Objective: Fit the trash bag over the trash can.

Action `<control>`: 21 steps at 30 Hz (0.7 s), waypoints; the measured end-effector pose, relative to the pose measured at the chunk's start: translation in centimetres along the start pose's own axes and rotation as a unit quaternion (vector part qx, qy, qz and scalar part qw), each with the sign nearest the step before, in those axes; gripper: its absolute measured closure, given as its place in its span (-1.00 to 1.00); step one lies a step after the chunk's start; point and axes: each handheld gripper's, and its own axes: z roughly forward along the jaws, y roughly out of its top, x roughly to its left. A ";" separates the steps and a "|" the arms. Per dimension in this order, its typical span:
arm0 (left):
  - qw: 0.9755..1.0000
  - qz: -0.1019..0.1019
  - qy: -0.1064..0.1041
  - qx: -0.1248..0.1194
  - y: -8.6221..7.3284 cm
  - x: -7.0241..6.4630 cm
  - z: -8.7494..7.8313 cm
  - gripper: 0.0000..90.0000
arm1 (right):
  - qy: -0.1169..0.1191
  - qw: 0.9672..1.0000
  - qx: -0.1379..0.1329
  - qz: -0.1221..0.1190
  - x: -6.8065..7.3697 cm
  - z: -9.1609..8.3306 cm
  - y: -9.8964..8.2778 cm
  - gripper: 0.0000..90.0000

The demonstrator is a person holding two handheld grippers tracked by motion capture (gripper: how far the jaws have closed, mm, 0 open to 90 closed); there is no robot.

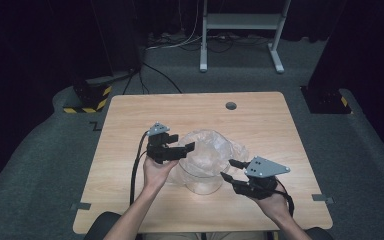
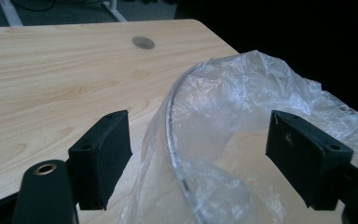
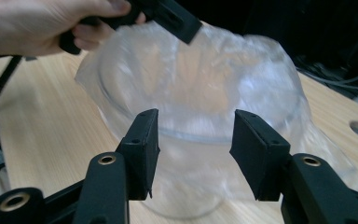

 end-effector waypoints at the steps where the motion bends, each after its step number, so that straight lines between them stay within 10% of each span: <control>1: 1.000 -0.002 -0.002 0.000 0.0 -0.1 0.1 -0.51 | -0.005 1.000 0.004 0.004 -0.1 0.0 -0.3 0.12; 21: 1.000 0.026 0.002 -0.003 -0.8 -1.1 -0.4 -0.56 | -0.006 0.996 0.078 0.031 -1.3 3.0 -2.4 0.11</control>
